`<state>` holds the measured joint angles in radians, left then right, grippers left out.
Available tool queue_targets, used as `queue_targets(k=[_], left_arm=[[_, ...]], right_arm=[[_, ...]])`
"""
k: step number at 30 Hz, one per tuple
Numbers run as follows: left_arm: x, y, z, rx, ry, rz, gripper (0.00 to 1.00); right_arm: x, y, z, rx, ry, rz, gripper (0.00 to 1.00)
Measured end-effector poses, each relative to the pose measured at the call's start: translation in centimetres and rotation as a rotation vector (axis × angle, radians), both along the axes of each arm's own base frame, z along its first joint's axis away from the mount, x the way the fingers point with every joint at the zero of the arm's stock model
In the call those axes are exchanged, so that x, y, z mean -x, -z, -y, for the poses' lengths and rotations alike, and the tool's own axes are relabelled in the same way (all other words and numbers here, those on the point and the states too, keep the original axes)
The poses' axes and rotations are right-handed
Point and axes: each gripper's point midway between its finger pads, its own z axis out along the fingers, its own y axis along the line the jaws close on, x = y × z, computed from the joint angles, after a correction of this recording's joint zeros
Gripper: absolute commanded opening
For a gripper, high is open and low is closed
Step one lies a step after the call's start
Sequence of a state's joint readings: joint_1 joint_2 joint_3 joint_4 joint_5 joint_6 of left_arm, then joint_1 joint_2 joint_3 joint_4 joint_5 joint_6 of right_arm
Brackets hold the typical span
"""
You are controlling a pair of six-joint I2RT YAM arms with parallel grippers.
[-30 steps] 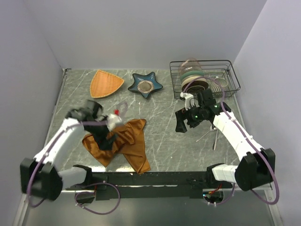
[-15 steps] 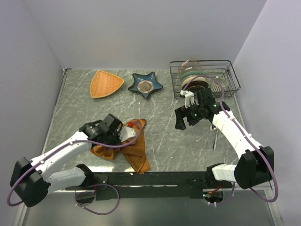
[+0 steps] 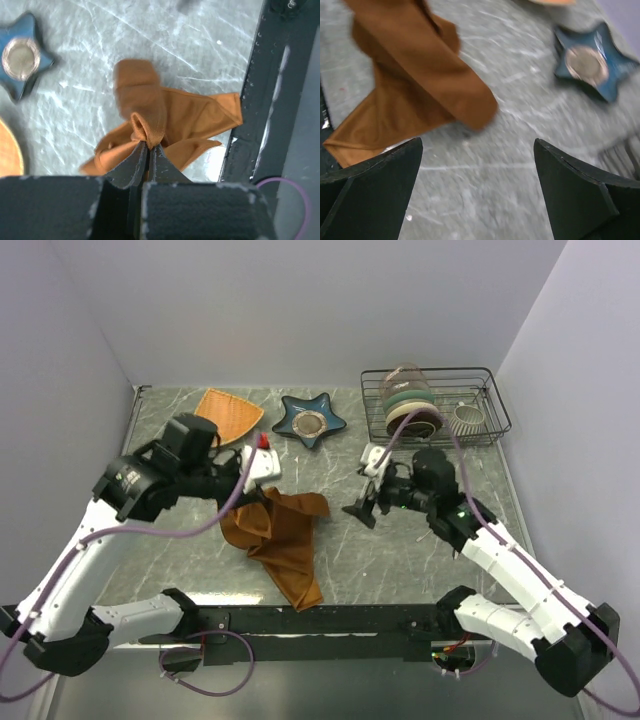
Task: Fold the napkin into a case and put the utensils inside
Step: Pick up the crumpled napkin from the center of the board.
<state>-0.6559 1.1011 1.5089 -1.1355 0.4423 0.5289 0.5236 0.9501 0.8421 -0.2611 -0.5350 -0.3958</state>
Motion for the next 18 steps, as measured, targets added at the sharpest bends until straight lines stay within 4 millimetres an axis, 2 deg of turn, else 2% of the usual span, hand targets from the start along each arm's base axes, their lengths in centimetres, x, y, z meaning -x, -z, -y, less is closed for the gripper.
queue_targets(k=[3, 7, 13, 18], left_arm=[[-1.9, -1.1, -1.3, 0.042, -0.085, -0.061, 0.01], [-5.0, -2.2, -2.4, 0.092, -0.171, -0.111, 0.01], [-5.5, -1.6, -2.2, 0.122, -0.191, -0.179, 0.01], [-6.0, -1.6, -2.4, 0.148, -0.225, -0.213, 0.01]], right_arm=[[1.2, 0.6, -2.2, 0.014, -0.096, 0.048, 1.00], [1.8, 3.5, -4.0, 0.055, -0.157, 0.061, 1.00], [3.2, 8.3, -7.2, 0.112, -0.229, 0.043, 1.00], [2.8, 11.4, -9.1, 0.137, -0.202, 0.057, 1.00]])
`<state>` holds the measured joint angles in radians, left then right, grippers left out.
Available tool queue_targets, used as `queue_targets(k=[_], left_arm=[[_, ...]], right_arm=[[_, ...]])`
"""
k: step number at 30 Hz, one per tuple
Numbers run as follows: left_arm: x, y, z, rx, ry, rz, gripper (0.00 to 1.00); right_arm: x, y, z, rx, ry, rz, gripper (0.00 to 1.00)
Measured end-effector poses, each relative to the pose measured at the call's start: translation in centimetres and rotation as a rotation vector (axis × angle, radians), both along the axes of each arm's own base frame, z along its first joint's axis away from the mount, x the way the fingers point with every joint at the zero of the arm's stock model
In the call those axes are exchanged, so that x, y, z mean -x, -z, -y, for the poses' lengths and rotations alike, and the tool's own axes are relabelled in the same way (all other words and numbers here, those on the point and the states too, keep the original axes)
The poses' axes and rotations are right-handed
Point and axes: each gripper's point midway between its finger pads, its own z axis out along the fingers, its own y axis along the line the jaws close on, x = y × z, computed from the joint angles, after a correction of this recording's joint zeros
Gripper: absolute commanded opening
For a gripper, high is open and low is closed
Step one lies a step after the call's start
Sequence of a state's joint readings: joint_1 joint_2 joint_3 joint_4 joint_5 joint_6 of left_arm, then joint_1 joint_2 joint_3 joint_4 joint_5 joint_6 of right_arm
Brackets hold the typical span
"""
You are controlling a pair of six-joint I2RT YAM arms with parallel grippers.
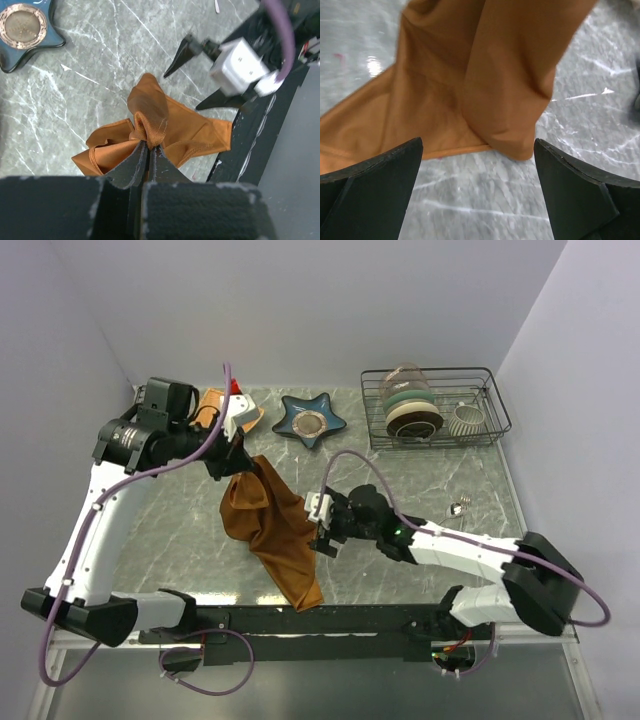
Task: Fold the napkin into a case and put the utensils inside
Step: Pick up the crumpled napkin from the center of the board.
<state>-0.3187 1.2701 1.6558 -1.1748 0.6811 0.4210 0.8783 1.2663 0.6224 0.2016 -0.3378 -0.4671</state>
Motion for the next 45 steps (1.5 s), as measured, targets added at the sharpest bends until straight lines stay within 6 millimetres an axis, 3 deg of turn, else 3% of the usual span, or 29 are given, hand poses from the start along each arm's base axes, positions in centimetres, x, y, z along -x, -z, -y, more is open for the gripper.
queue_targets(k=[7, 10, 11, 12, 14, 15, 16, 17, 21, 24, 26, 30, 32, 34, 36, 40, 45], left_arm=[[-1.6, 0.2, -0.7, 0.044, -0.060, -0.071, 0.01], [-2.1, 0.1, -1.2, 0.062, -0.087, -0.084, 0.01], [-2.2, 0.0, -1.4, 0.071, -0.097, -0.089, 0.01], [-2.3, 0.0, -1.5, 0.077, -0.105, -0.093, 0.01], [-2.6, -0.2, -2.0, 0.087, -0.126, -0.096, 0.01], [-2.8, -0.2, -2.3, 0.093, -0.141, -0.098, 0.01], [-3.0, -0.3, -2.6, 0.098, -0.154, -0.101, 0.01], [-3.2, -0.3, -2.8, 0.100, -0.166, -0.101, 0.01], [-4.4, -0.2, -4.2, 0.078, -0.238, -0.081, 0.01], [-5.5, -0.2, -5.5, 0.031, -0.310, -0.029, 0.02], [-6.2, -0.5, -6.5, -0.003, -0.353, 0.024, 0.05], [-6.6, -1.6, -8.0, -0.066, -0.397, 0.123, 0.09], [-5.9, -2.5, -7.9, -0.079, -0.355, 0.163, 0.07], [-4.8, -3.6, -7.3, -0.074, -0.295, 0.197, 0.06], [-2.8, -4.6, -6.7, -0.066, -0.223, 0.222, 0.06], [1.5, -6.1, -6.0, -0.032, -0.133, 0.266, 0.01], [8.3, -9.0, -5.5, 0.036, -0.049, 0.412, 0.01]], right_arm=[[-2.8, 3.8, -1.5, 0.040, 0.112, -0.013, 1.00], [-4.1, 4.1, -2.8, 0.030, 0.146, -0.028, 0.97], [-4.7, 3.8, -3.4, 0.018, 0.156, -0.026, 0.93], [-4.9, 3.7, -3.7, 0.014, 0.161, -0.024, 0.68], [-6.0, 3.2, -4.5, 0.001, 0.178, -0.006, 0.41], [-6.5, 3.1, -4.8, -0.004, 0.192, -0.004, 0.17], [-6.9, 3.1, -5.0, -0.002, 0.201, 0.002, 0.06], [-7.3, 2.9, -5.1, 0.002, 0.215, -0.003, 0.00], [-9.0, 1.3, -4.6, 0.012, 0.266, -0.036, 0.00], [-10.0, -1.7, -2.1, -0.014, 0.326, -0.040, 0.00], [-10.0, -5.1, 0.1, -0.050, 0.363, -0.020, 0.00], [-8.3, -14.8, 3.9, -0.181, 0.375, 0.110, 0.00], [-6.8, -18.6, 4.8, -0.224, 0.344, 0.171, 0.00], [-5.2, -21.0, 5.5, -0.236, 0.310, 0.209, 0.00], [-4.0, -21.7, 6.5, -0.210, 0.291, 0.213, 0.00], [-1.1, -21.1, 7.9, -0.134, 0.243, 0.161, 0.00], [4.4, -22.4, 9.5, -0.123, 0.131, 0.120, 0.00]])
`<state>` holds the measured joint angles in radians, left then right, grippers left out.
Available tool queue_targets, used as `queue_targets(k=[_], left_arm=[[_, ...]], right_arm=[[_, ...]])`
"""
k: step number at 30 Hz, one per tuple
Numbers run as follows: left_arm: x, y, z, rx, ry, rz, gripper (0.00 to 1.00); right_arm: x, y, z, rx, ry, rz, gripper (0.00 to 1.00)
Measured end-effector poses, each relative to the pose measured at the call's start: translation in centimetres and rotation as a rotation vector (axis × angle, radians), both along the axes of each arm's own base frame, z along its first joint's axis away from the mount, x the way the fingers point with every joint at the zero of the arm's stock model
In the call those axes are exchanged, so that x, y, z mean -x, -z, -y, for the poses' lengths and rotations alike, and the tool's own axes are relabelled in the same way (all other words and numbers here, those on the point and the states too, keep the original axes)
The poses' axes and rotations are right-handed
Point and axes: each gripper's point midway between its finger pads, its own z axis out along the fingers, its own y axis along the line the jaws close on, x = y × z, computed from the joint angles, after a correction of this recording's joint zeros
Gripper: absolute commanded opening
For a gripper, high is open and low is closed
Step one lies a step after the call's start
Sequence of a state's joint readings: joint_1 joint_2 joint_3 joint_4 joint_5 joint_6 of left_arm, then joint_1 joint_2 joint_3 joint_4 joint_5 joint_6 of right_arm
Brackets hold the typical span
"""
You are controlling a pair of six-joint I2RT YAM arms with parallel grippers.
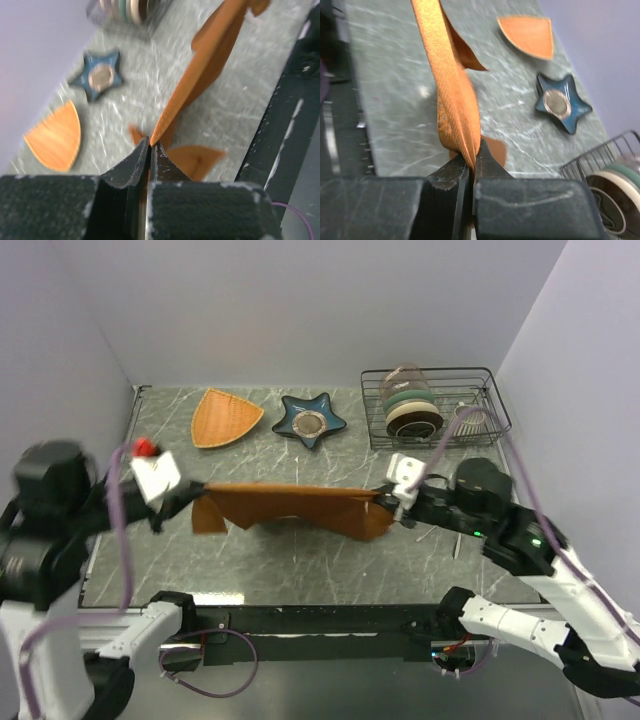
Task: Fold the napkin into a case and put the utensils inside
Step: Pick up the crumpled napkin from the center of the board, then flatten out the crumpled napkin at the center of the board.
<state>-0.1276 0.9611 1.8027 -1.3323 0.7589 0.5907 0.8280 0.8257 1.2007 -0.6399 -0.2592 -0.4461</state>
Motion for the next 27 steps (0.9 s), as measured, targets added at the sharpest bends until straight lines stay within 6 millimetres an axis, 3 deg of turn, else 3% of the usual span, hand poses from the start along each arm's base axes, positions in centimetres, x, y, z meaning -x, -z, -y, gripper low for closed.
queue_targets(k=[2, 6, 9, 13, 16, 18, 21, 22, 23, 24, 25, 26, 27], left_arm=[[3.2, -1.6, 0.3, 0.030, 0.042, 0.074, 0.01], [6.7, -5.1, 0.7, 0.079, 0.100, 0.200, 0.04], [7.2, -6.3, 0.9, 0.107, 0.106, 0.215, 0.04], [5.9, -6.7, 0.9, 0.127, 0.071, 0.186, 0.01], [2.6, -5.0, 0.6, 0.138, -0.012, 0.112, 0.01], [-0.1, -3.1, 0.2, 0.132, -0.077, 0.040, 0.01], [-6.0, 0.6, 0.1, 0.114, -0.170, -0.111, 0.01], [-8.4, 2.2, 0.1, 0.104, -0.201, -0.161, 0.01], [-11.0, 4.3, 0.0, 0.091, -0.236, -0.208, 0.01], [-13.2, 6.2, -0.2, 0.079, -0.275, -0.252, 0.02], [-15.9, 9.0, -0.4, 0.055, -0.319, -0.307, 0.19], [-18.2, 11.5, -0.9, 0.031, -0.371, -0.356, 0.31], [-20.2, 13.8, -1.6, 0.003, -0.423, -0.398, 0.45]], right_arm=[[1.7, -2.0, 0.8, -0.032, -0.033, 0.009, 0.00], [4.0, -6.8, 1.6, -0.105, -0.094, 0.047, 0.00], [4.8, -9.3, 1.8, -0.132, -0.118, 0.050, 0.00], [3.9, -9.7, 1.8, -0.112, -0.077, 0.038, 0.00], [1.8, -8.2, 1.9, -0.062, 0.009, 0.041, 0.00], [-0.3, -6.0, 1.8, -0.007, 0.071, 0.031, 0.00], [-5.1, -2.2, 2.3, 0.076, 0.196, -0.007, 0.00], [-7.4, -0.5, 2.4, 0.109, 0.241, -0.026, 0.05], [-9.0, 1.0, 2.3, 0.139, 0.268, -0.046, 0.12], [-10.8, 2.4, 2.2, 0.165, 0.296, -0.065, 0.29], [-12.8, 4.0, 2.1, 0.197, 0.328, -0.087, 0.77], [-14.9, 6.0, 1.9, 0.236, 0.360, -0.118, 0.95], [-16.8, 7.7, 1.8, 0.268, 0.397, -0.154, 1.00]])
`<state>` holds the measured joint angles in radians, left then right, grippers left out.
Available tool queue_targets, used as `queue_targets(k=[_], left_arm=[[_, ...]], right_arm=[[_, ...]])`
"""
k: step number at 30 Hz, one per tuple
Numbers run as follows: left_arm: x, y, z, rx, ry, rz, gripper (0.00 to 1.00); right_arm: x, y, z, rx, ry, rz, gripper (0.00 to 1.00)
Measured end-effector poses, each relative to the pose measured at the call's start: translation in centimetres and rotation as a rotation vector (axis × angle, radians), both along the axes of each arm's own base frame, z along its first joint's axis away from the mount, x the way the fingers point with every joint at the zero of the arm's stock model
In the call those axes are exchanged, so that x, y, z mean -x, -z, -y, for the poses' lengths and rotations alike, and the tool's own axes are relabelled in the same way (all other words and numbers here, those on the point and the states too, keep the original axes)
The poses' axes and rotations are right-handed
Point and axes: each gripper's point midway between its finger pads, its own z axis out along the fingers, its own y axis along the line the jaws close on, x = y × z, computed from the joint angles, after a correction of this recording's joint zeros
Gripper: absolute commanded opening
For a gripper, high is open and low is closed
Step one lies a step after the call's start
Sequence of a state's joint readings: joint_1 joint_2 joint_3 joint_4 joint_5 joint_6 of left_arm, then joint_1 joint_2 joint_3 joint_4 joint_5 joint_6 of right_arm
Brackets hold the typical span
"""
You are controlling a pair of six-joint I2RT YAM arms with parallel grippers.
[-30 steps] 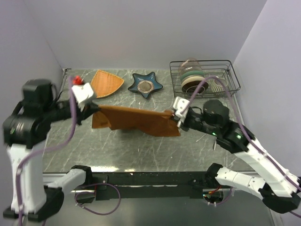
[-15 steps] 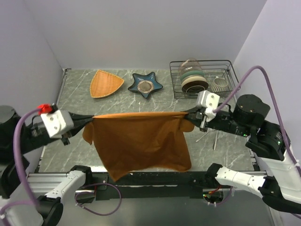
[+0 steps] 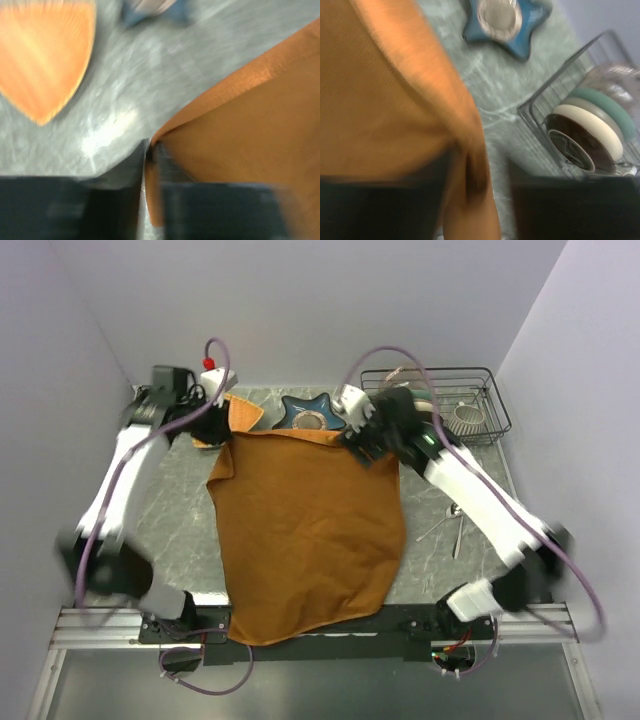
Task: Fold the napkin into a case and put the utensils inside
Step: Flatten out the crumpled napkin at the center of the board.
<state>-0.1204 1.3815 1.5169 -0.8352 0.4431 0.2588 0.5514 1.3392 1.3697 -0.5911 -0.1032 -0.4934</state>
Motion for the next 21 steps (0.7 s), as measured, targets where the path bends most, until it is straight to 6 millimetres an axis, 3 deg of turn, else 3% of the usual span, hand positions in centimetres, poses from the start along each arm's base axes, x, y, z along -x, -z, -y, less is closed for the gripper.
queue_targets(k=[1, 3, 5, 7, 10, 12, 16, 21], left_arm=[[-2.5, 3.1, -0.9, -0.030, -0.060, -0.083, 0.76], [-6.5, 6.6, -2.5, -0.065, -0.146, -0.158, 0.81], [-9.6, 9.3, -4.4, -0.065, -0.231, -0.218, 0.84], [-10.7, 10.7, -6.7, -0.043, -0.299, -0.253, 0.83], [-9.8, 10.1, -9.9, -0.006, -0.358, -0.258, 0.79], [-7.9, 9.1, -10.6, -0.001, -0.344, -0.244, 0.77], [-1.8, 9.2, -8.8, -0.024, -0.221, -0.260, 0.67], [5.1, 14.0, -7.1, -0.070, -0.070, -0.417, 0.65]], right_arm=[[-1.6, 1.6, -0.1, 0.034, 0.032, -0.045, 1.00], [-5.4, 4.0, -0.3, 0.086, 0.104, -0.147, 1.00], [-9.7, 4.8, -0.7, 0.057, 0.172, -0.185, 1.00], [-10.9, 6.1, 0.9, 0.038, 0.220, -0.242, 1.00], [-8.4, 7.4, 5.1, 0.044, 0.270, -0.355, 1.00], [-5.6, 7.5, 6.4, 0.048, 0.257, -0.405, 1.00], [0.7, 8.3, 6.1, 0.057, 0.146, -0.489, 0.81], [6.1, 12.9, 6.0, 0.095, 0.051, -0.674, 0.65]])
